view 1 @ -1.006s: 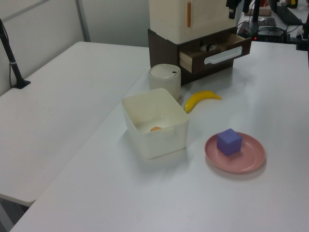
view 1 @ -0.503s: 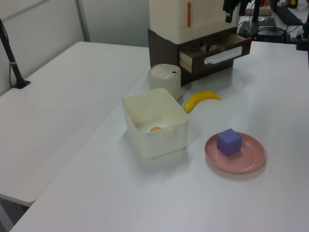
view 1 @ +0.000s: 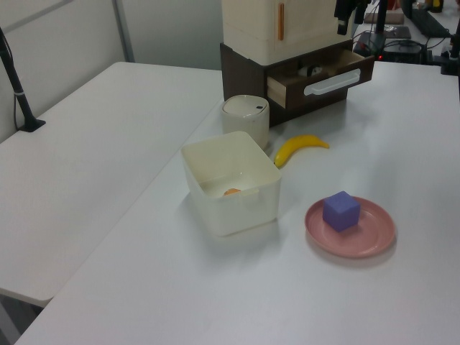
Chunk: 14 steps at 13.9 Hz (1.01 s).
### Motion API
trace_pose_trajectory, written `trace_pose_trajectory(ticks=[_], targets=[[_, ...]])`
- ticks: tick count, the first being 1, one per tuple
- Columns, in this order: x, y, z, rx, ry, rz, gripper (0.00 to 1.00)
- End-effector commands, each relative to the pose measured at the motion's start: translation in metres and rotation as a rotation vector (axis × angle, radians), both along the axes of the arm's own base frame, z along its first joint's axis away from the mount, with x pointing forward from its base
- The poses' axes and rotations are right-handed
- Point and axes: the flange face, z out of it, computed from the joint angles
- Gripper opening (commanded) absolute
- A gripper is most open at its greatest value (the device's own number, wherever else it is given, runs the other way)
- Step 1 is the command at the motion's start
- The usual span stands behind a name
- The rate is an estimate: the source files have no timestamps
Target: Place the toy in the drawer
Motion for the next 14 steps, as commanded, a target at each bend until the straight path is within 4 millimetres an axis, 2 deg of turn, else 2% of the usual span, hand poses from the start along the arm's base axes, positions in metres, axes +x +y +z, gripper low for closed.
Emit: trace_pose_trajectory(ticks=[1, 14], targets=[[-0.0029, 0.0010, -0.0006, 0.062, -0.016, -0.107, 1.00], [-0.0037, -0.0001, -0.0012, 0.064, -0.010, -0.066, 1.00]])
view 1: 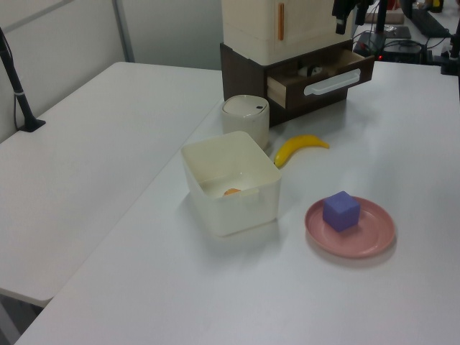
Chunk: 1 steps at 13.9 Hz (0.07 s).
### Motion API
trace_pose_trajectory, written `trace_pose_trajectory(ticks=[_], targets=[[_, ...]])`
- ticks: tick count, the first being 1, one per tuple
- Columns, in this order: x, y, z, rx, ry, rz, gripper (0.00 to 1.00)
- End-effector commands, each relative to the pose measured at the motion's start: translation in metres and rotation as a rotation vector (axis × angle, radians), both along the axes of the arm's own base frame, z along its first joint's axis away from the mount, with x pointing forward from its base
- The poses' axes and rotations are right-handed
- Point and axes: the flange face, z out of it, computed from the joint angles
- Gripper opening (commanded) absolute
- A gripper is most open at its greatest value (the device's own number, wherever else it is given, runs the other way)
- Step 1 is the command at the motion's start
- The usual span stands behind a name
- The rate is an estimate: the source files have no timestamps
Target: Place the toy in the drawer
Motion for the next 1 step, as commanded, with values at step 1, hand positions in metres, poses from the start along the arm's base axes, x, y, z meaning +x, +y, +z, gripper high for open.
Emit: trace_pose_trajectory(ticks=[1], targets=[[-0.0035, 0.0016, -0.0010, 0.027, -0.006, 0.006, 1.00]])
